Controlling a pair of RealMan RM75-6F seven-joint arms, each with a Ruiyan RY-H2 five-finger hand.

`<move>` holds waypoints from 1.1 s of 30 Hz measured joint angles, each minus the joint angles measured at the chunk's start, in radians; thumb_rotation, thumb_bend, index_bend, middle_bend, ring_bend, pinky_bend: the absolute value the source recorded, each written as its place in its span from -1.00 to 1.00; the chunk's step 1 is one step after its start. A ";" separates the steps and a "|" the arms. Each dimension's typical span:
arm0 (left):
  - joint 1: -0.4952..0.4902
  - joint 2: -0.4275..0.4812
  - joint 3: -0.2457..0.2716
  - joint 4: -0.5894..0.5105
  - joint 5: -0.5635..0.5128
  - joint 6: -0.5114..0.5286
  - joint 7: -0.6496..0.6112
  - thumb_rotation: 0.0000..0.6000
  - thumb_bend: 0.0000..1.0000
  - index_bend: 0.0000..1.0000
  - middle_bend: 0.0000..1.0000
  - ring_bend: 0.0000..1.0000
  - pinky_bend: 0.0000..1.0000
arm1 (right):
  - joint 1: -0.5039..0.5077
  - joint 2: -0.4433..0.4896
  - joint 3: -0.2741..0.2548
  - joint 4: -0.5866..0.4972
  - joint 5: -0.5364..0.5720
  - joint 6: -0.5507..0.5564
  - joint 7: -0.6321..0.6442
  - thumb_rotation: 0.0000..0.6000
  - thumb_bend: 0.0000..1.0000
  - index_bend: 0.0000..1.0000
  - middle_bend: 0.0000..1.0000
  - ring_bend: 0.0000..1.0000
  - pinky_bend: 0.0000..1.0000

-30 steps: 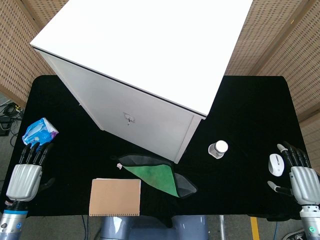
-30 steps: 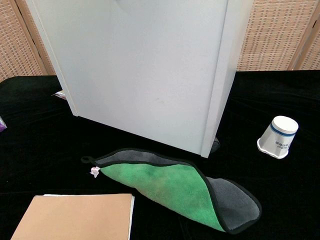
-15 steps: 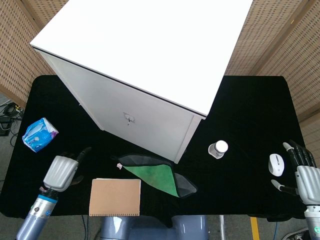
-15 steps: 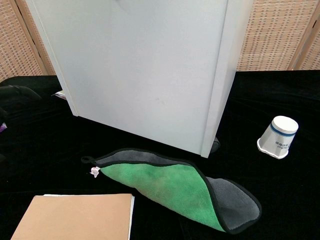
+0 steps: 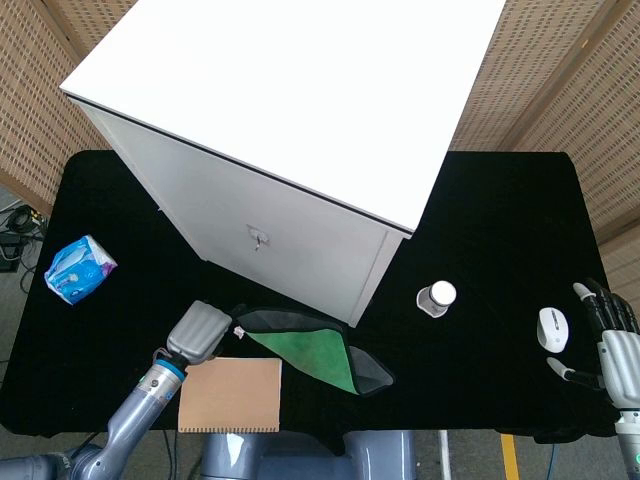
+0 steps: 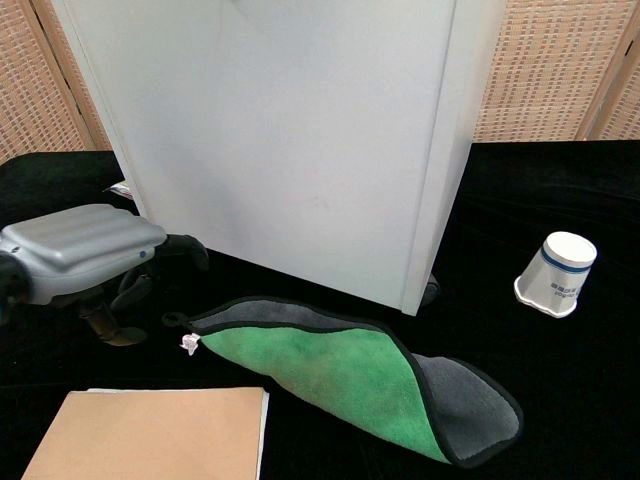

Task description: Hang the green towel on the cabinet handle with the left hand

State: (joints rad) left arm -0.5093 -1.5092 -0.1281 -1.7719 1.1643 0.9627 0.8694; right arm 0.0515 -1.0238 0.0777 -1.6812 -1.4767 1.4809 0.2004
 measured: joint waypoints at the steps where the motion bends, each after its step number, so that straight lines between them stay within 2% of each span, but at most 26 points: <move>1: -0.014 -0.010 -0.004 0.003 -0.023 -0.005 0.018 1.00 -0.51 -0.56 0.53 0.11 0.01 | 0.000 0.001 0.000 0.000 0.001 -0.001 0.002 1.00 -0.87 -1.00 -1.00 -1.00 -1.00; 11: -0.169 -0.090 -0.011 0.034 -0.283 -0.022 0.204 1.00 -0.49 -0.67 0.53 0.11 0.01 | -0.003 0.008 0.003 0.001 -0.001 0.004 0.024 1.00 -0.87 -1.00 -1.00 -1.00 -1.00; 20: -0.292 -0.145 0.003 0.061 -0.498 0.012 0.303 1.00 -0.48 -0.61 0.53 0.11 0.01 | 0.000 0.007 0.002 0.006 -0.003 -0.002 0.033 1.00 -0.87 -1.00 -1.00 -1.00 -1.00; 26: -0.353 -0.177 0.019 0.077 -0.571 0.050 0.322 1.00 -0.47 -0.58 0.52 0.11 0.01 | -0.001 0.008 0.003 0.007 -0.004 0.000 0.039 1.00 -0.87 -1.00 -1.00 -1.00 -1.00; 30: -0.379 -0.188 0.036 0.088 -0.590 0.065 0.316 1.00 -0.47 -0.52 0.53 0.12 0.01 | -0.001 0.006 0.002 0.007 -0.007 0.001 0.038 1.00 -0.87 -1.00 -1.00 -1.00 -1.00; 33: -0.390 -0.191 0.048 0.095 -0.589 0.073 0.306 1.00 -0.47 -0.55 0.53 0.12 0.01 | 0.000 0.006 0.002 0.007 -0.005 -0.001 0.037 1.00 -0.87 -1.00 -1.00 -1.00 -1.00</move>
State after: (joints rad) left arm -0.8997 -1.7006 -0.0798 -1.6771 0.5748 1.0358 1.1749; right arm 0.0513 -1.0180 0.0801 -1.6737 -1.4817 1.4803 0.2378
